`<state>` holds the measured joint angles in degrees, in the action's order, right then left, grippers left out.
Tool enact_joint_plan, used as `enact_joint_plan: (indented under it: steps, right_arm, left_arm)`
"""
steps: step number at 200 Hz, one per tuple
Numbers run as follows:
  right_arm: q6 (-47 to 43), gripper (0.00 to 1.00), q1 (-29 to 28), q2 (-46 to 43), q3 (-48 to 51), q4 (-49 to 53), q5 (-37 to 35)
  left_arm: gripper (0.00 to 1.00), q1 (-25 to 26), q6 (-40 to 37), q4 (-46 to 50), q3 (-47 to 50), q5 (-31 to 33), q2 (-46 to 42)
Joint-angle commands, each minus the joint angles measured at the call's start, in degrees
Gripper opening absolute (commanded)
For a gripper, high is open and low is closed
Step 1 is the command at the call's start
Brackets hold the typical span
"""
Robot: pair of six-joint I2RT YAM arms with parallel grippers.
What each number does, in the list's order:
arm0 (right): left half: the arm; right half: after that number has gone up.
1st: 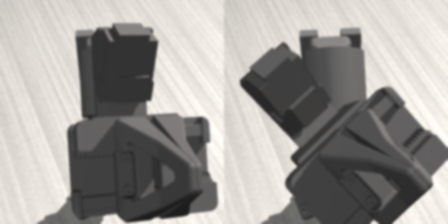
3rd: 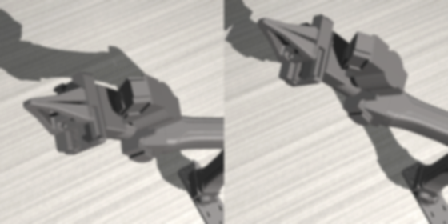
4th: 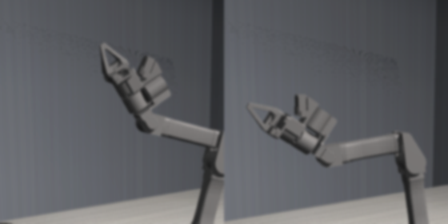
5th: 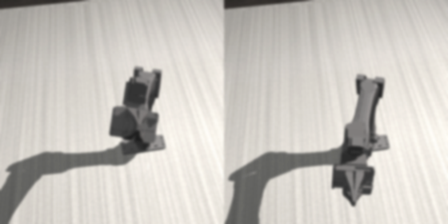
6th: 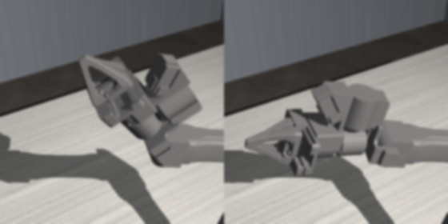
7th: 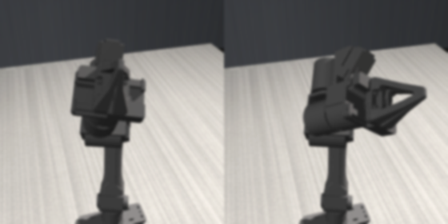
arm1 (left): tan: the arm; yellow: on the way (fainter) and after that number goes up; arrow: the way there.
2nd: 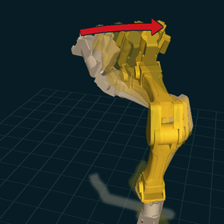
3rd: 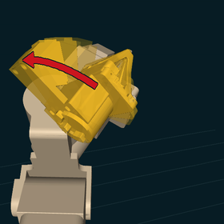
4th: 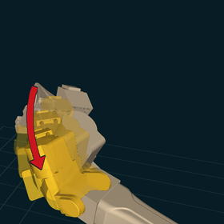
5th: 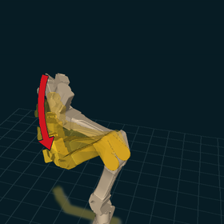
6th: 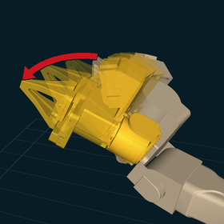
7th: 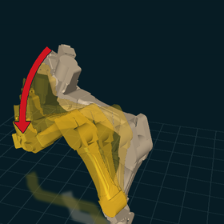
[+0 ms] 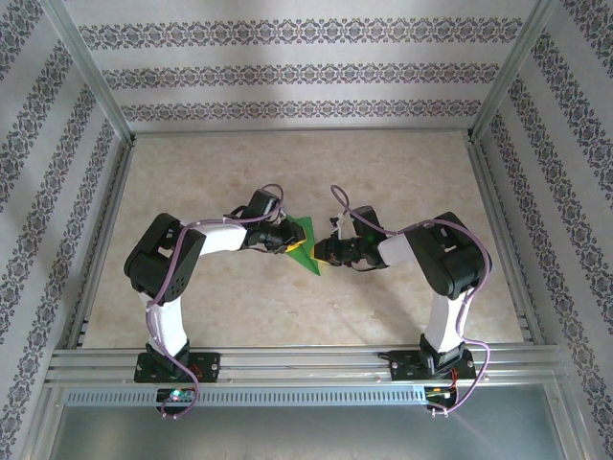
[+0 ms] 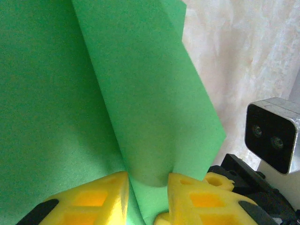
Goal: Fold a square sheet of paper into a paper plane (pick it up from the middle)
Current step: Fourth fold the wing at the center of the table.
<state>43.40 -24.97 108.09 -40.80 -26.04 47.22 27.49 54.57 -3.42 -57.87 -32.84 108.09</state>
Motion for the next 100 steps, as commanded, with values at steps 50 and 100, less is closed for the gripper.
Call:
enact_joint_plan:
  steps: [50, 100]
  right_arm:
    - [-0.16, 0.16, -0.25, 2.91, 0.3, 1.52, -2.49]
    - [-0.29, 0.19, -0.25, 2.82, 0.41, 1.99, -2.75]
  left_arm:
    - [0.3, 1.08, -2.18, 9.85, -3.54, 4.0, 1.71]
    - [0.32, 1.34, -2.92, 12.63, -4.46, 4.92, 2.75]
